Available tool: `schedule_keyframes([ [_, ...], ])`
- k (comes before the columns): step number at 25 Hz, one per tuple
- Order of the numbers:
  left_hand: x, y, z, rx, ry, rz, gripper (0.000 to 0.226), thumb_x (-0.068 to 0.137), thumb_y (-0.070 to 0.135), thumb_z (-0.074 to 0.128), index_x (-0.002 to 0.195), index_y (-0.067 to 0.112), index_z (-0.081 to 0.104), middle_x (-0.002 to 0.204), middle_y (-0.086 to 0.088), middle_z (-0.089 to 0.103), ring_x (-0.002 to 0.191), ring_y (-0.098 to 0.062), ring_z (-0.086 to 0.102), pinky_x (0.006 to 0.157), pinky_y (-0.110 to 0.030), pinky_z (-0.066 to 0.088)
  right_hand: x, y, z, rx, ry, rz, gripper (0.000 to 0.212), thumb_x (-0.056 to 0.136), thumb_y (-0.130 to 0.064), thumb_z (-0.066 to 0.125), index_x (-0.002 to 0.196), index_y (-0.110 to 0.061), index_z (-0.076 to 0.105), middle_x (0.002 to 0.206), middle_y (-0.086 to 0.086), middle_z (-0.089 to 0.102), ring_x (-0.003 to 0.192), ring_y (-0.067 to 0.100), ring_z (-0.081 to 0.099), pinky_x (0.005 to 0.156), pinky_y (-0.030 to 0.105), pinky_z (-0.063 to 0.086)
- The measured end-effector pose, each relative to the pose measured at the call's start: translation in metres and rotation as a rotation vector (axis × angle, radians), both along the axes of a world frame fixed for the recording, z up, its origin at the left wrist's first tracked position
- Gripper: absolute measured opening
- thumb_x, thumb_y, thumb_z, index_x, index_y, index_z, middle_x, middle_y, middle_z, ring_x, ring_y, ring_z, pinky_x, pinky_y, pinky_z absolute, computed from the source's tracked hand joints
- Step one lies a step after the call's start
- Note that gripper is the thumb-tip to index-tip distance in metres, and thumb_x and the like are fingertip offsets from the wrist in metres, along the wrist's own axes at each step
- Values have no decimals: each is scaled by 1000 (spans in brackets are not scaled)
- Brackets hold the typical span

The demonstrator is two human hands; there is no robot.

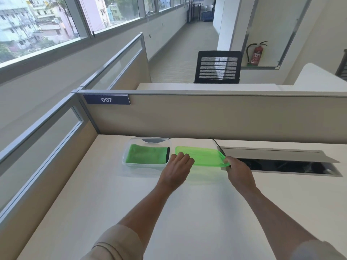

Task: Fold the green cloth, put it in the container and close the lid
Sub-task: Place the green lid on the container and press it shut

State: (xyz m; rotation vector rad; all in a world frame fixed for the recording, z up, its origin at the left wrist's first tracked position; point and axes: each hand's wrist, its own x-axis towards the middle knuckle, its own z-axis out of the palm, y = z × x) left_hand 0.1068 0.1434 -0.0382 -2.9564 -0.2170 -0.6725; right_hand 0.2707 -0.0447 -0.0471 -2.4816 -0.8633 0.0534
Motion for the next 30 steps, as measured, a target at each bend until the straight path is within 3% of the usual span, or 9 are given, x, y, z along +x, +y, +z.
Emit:
schedule_keyframes([
  [6,3,8,29,-131,-132,11,17,91,13,56,105,19,64,94,2,60,88,-26,55,79,-39,44,4,-7,34,71,-131,20,19,84,-1,60,88,-19,54,69,0,60,64,31,53,55,36,44],
  [10,-2,14,42,-425,-298,87,22,92,18,55,114,20,58,107,2,61,98,-24,54,87,-38,40,7,2,59,191,-77,51,17,86,-3,61,92,-18,58,68,1,62,64,27,52,55,33,39],
  [15,-13,35,50,-715,-350,152,39,96,25,56,133,16,46,129,-5,60,112,-30,59,90,-40,50,2,21,74,328,4,39,13,89,-5,63,100,-10,64,71,2,62,66,26,55,63,33,42],
  [18,-28,53,46,-785,-344,232,46,95,27,57,137,21,39,125,-7,64,108,-32,61,80,-38,49,-7,42,77,381,66,32,14,88,-5,62,100,-13,64,69,-4,61,62,14,53,58,21,39],
  [20,-40,65,43,-809,-338,276,49,94,27,59,138,24,37,122,-6,65,108,-30,62,76,-36,47,-14,59,78,420,96,38,14,88,-5,62,98,-13,64,74,-1,66,65,15,56,58,13,39],
  [25,-64,98,43,-863,-373,385,40,90,27,64,124,24,43,109,-5,68,93,-30,65,71,-34,46,-36,107,73,514,223,-46,17,84,-15,70,98,-16,60,82,1,71,69,17,63,61,25,42],
  [30,-83,140,40,-823,-327,492,35,91,28,65,121,16,53,107,-10,69,97,-32,63,79,-38,49,-58,146,54,477,339,-15,26,84,-18,69,110,-17,61,91,6,72,69,12,61,60,17,42],
])
